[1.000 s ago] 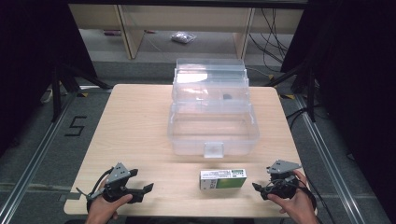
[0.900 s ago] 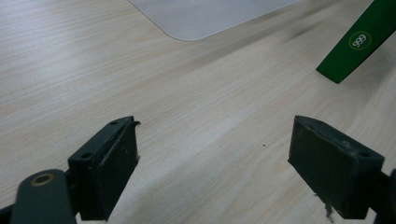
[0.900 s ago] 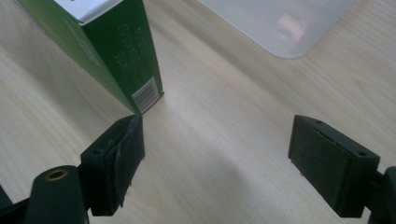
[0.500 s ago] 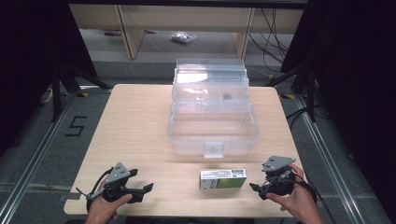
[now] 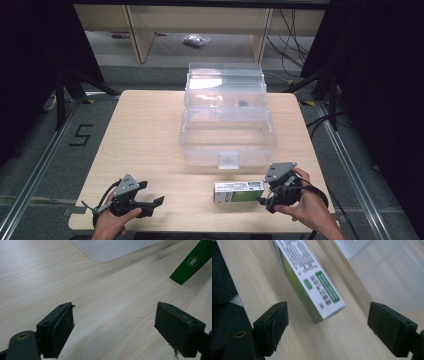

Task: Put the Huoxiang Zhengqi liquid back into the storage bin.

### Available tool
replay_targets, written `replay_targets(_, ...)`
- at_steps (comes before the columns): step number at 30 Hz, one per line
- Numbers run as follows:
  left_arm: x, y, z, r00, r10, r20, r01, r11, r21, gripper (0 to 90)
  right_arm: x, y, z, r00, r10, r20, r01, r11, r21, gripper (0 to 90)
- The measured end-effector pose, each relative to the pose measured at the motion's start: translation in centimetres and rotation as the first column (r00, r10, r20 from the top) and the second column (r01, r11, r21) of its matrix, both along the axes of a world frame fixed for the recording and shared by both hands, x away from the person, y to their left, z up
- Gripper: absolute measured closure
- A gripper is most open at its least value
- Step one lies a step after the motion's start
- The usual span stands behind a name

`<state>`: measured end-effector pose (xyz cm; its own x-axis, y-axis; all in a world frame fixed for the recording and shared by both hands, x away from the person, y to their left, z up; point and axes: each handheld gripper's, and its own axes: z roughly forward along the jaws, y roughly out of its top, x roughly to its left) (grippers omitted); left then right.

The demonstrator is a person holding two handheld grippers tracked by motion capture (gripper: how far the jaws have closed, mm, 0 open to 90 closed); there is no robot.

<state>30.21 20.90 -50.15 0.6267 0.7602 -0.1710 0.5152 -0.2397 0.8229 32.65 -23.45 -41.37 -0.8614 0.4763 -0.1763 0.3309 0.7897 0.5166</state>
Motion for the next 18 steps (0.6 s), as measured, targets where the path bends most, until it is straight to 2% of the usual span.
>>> replay_targets(2,0.0,0.0,0.0,1.0,0.0,0.0,0.0,1.0,0.0,15.0,0.0,0.8,0.4,0.9993,0.006,-0.037,-0.006,1.0,0.007,18.0)
replay_targets(4,0.0,0.0,0.0,1.0,-0.001,0.001,0.001,1.0,0.004,15.0,0.1,1.4,0.7,0.9987,0.011,-0.049,-0.011,0.9999,-0.002,18.4)
replay_targets(5,0.0,0.1,0.1,1.0,-0.004,0.002,0.004,1.0,0.006,15.0,0.3,1.8,0.8,0.9983,0.039,-0.044,-0.04,0.9991,-0.012,18.3)
replay_targets(8,0.0,0.0,0.0,1.0,0.002,0.0,-0.002,1.0,-0.004,15.0,0.5,2.8,0.8,0.9963,0.051,-0.068,-0.053,0.9982,-0.028,18.7)
replay_targets(10,0.0,0.0,0.0,1.0,0.003,0.0,-0.003,1.0,0.001,15.0,1.0,3.5,0.6,0.994,0.079,-0.075,-0.082,0.9958,-0.04,19.9)
replay_targets(17,0.0,0.0,0.0,1.0,-0.001,-0.002,0.001,1.0,0.0,15.0,1.5,4.6,0.6,0.9917,0.093,-0.088,-0.098,0.994,-0.05,20.0)
replay_targets(18,0.0,0.0,0.0,1.0,0.0,0.002,0.0,1.0,0.008,15.0,1.8,5.0,0.5,0.9891,0.114,-0.093,-0.12,0.9911,-0.059,20.4)
